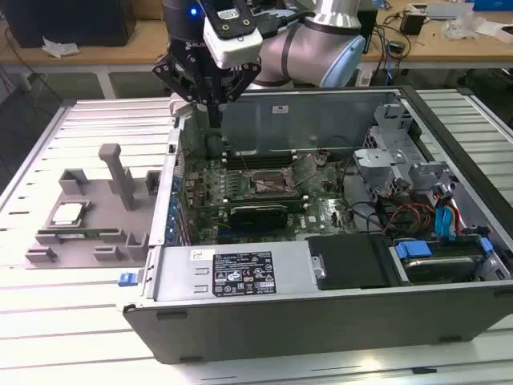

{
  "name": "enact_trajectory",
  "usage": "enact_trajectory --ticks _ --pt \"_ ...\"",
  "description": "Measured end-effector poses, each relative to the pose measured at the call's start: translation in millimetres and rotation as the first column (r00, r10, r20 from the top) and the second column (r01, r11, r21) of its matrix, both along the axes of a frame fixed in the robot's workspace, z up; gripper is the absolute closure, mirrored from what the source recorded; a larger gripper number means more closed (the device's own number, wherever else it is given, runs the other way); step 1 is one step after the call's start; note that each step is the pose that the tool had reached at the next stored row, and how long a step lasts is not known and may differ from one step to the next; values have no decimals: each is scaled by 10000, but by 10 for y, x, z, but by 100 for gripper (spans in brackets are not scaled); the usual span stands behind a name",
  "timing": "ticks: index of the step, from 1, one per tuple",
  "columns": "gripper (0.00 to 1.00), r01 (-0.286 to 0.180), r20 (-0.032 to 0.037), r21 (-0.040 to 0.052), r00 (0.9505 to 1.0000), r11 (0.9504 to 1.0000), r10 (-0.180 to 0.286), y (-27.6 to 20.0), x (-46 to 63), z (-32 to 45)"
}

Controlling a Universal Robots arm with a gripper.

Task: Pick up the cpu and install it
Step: 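Reach for the cpu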

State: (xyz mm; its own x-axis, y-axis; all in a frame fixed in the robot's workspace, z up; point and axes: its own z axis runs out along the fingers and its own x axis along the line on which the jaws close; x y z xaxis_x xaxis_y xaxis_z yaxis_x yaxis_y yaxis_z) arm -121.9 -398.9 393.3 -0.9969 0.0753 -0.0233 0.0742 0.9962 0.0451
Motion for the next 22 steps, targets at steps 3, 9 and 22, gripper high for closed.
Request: enact_trajectory --ticks 3,9,22 --pt "89 0 0 0 10000 10000 0 0 0 0" --pt "89 0 0 0 10000 10000 0 0 0 0" --pt "89 0 0 -1 10000 10000 0 0 -334 0"
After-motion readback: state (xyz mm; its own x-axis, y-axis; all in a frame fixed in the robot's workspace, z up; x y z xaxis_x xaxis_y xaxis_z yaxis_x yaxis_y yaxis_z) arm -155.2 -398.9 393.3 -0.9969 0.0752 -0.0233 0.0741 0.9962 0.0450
